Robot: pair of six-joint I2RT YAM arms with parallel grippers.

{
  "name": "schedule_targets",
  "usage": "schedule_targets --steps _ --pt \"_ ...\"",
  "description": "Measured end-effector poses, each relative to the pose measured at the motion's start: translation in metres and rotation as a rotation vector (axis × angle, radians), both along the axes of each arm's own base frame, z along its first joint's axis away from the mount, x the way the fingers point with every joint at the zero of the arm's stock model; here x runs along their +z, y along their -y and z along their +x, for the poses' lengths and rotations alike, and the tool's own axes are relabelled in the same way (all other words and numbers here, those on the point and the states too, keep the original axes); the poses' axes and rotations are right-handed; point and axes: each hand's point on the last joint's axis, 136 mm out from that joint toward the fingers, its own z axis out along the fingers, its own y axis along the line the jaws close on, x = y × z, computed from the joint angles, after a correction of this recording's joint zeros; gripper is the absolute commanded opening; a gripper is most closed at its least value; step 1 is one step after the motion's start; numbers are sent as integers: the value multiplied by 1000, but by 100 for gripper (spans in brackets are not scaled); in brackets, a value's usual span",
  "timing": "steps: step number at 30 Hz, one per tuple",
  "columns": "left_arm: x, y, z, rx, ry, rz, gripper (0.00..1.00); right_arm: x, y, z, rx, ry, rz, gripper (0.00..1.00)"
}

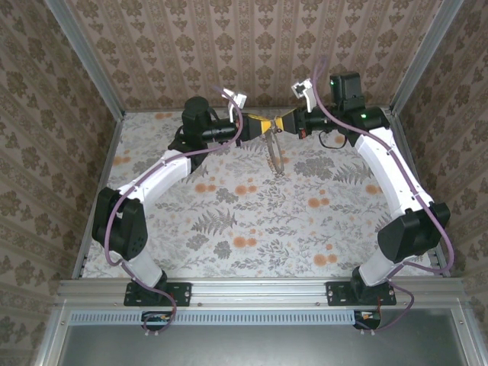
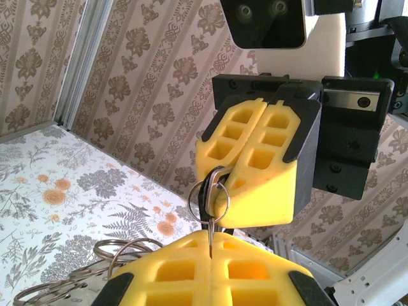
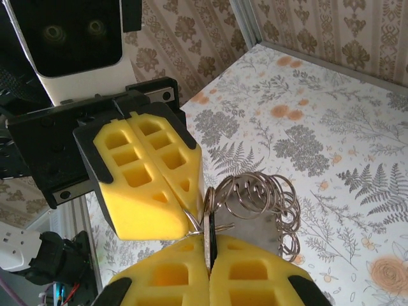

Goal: Put the keys on the keyring

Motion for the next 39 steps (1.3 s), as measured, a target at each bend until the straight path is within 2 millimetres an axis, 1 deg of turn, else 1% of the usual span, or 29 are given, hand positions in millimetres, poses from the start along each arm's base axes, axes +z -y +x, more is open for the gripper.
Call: schedule_targets --steps 13,15,17,20,24,27,30,35,39 --pt "2 -1 0 6 6 -2 0 0 -3 5 10 -13 9 0" --pt "2 -1 1 11 8 -1 13 -1 -3 6 8 -17 11 0" --pt "1 -1 2 13 17 2 29 -1 -3 7 5 -24 13 0" --pt "-1 -1 2 17 18 10 41 -2 -4 11 4 -27 15 0" --pt "-3 -4 5 32 12 17 49 -5 -5 16 4 -35 13 0" --pt "-1 -12 9 60 11 18 53 -13 -7 21 3 -54 10 0" --pt "3 -26 11 98 15 15 56 -25 -8 28 0 -85 6 0" --pt "10 -57 23 189 27 9 59 -44 -12 44 -11 -140 7 0" --pt "12 -81 35 268 29 8 60 -59 -19 64 -16 -181 10 0"
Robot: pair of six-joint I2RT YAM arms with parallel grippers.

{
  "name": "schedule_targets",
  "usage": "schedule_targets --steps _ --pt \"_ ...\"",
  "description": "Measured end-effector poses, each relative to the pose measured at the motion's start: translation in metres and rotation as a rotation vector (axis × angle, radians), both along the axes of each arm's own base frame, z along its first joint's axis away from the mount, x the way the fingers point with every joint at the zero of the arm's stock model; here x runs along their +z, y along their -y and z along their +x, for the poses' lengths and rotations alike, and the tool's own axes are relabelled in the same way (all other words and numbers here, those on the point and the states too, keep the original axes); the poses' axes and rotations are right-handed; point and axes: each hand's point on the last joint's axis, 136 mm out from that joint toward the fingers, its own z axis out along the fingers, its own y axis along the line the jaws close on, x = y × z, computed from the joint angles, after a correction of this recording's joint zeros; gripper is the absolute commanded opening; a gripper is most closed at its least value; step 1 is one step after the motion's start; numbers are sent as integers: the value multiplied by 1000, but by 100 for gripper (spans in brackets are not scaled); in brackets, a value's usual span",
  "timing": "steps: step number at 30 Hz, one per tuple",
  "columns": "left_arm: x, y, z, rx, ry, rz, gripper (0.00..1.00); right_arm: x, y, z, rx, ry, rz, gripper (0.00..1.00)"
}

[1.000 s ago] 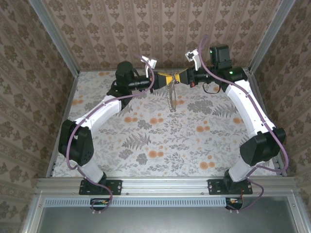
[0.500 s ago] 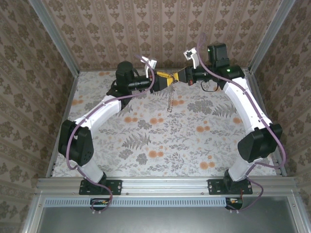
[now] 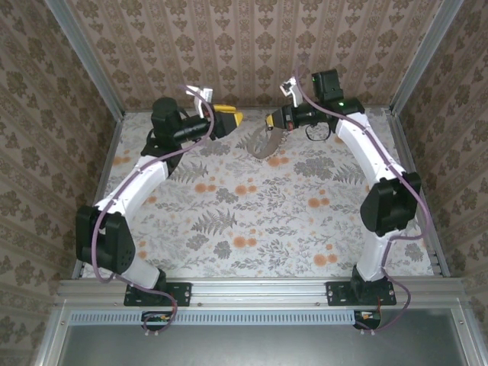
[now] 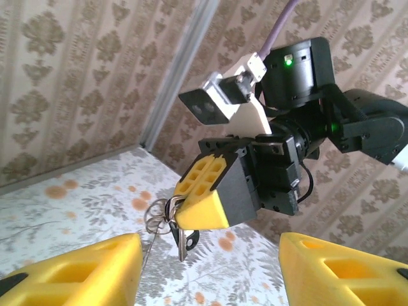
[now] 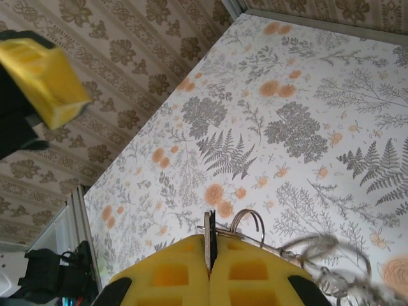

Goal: Put the keys on the keyring

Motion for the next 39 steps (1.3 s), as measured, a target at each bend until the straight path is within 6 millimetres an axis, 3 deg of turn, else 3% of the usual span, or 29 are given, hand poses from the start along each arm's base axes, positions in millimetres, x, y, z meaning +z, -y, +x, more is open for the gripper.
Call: schedule_targets --steps 10,16,27,31,39 --pt "-1 -24 1 78 -22 10 61 -28 -26 74 -4 -22 20 0" --pt "3 -38 4 121 -19 12 61 -49 -35 102 -21 -59 44 0" --pt "-4 -43 0 130 -30 20 61 -105 -48 98 -26 -202 32 0" --pt "-11 -43 -1 130 -46 25 61 -125 -53 86 -17 -252 22 0" --pt "-17 -42 -1 128 -59 27 61 -141 -76 57 16 -291 17 0"
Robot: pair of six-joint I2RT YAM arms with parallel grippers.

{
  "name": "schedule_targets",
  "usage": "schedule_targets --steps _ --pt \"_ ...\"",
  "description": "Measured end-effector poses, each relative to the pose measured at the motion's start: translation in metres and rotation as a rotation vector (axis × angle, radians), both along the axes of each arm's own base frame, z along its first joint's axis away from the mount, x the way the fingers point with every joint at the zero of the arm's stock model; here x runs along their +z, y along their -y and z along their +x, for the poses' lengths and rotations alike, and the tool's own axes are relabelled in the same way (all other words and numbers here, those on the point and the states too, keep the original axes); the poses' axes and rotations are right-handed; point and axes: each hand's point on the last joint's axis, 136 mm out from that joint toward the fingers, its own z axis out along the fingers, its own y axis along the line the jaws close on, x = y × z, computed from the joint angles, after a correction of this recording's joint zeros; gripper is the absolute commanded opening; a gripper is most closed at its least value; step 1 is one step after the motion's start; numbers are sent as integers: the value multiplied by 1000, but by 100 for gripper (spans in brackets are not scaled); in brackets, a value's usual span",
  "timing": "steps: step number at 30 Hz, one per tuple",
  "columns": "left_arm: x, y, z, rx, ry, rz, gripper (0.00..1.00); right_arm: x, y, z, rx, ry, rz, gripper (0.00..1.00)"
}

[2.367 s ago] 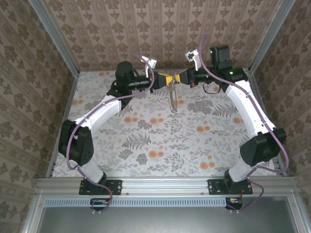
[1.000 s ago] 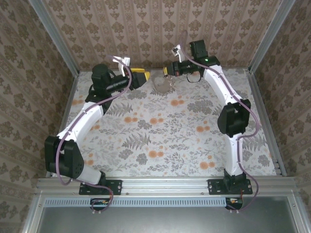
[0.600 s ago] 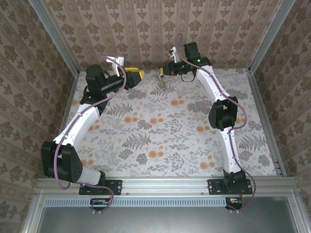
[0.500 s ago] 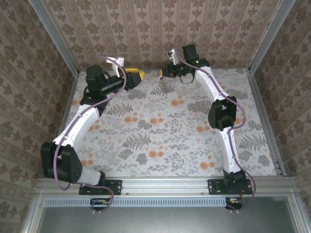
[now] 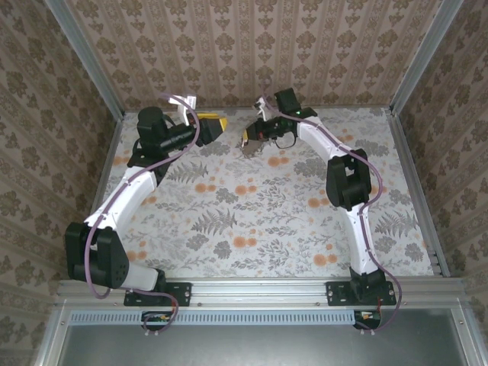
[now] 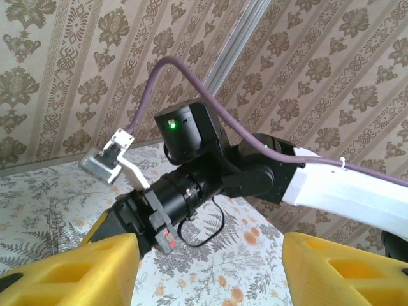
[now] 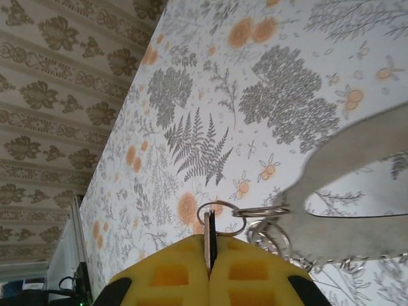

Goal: Put the keys on the keyring

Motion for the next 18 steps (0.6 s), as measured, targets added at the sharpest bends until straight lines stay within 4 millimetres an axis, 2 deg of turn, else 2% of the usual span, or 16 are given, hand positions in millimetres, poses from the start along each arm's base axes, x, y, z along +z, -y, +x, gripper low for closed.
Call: schedule_targets --steps 10,18 --pt "-6 7 -4 -15 -16 -1 61 -39 -36 -26 -25 -110 -4 0" --pt "-8 9 -6 -17 -23 -1 61 -33 -59 -27 -56 -118 27 0"
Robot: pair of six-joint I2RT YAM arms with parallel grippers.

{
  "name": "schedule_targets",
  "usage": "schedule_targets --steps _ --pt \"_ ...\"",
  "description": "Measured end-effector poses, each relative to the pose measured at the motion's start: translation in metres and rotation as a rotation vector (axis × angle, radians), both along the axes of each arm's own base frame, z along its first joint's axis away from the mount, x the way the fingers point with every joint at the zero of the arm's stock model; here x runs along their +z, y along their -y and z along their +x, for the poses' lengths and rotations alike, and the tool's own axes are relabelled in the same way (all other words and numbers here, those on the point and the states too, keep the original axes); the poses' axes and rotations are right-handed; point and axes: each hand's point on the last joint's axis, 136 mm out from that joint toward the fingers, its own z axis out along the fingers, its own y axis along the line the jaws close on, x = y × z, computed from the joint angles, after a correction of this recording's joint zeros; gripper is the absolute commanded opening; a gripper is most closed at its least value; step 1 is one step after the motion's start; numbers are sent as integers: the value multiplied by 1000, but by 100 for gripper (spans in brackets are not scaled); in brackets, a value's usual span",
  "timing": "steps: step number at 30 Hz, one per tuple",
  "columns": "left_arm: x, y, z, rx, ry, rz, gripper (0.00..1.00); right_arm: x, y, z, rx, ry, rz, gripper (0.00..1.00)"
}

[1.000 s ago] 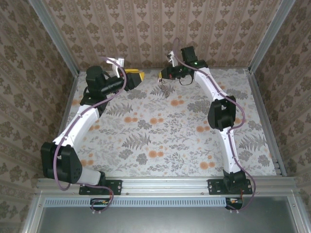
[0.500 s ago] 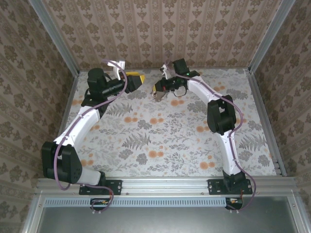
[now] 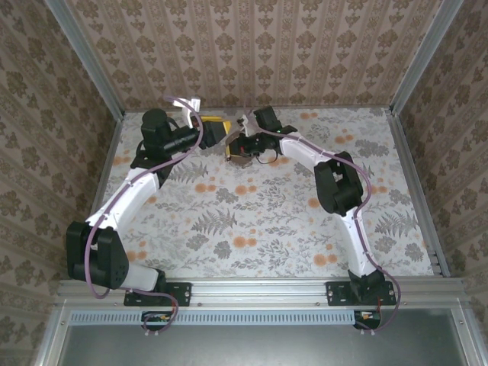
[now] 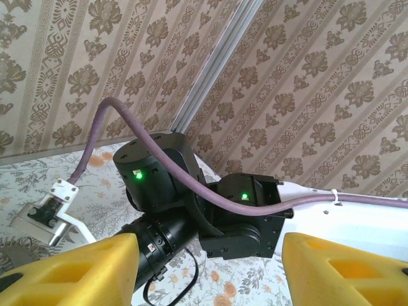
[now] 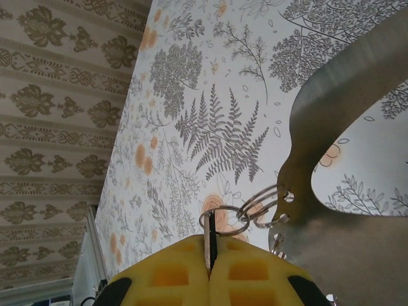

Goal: Put the keys on the keyring

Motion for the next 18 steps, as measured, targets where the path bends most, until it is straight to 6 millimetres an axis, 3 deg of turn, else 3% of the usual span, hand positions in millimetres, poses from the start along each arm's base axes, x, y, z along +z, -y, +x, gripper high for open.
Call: schedule_targets --steps 5,11,14,18 --pt "0 1 -3 -2 1 0 61 -10 -11 -5 -3 -19 -11 0" --pt "0 4 -4 -3 1 0 61 -42 -26 -18 10 -71 -52 0" --pt "0 5 -6 -3 2 0 61 -54 -32 -26 18 -96 -77 14" --pt "2 7 -8 -8 7 -1 61 -53 -41 -33 36 -97 -85 37"
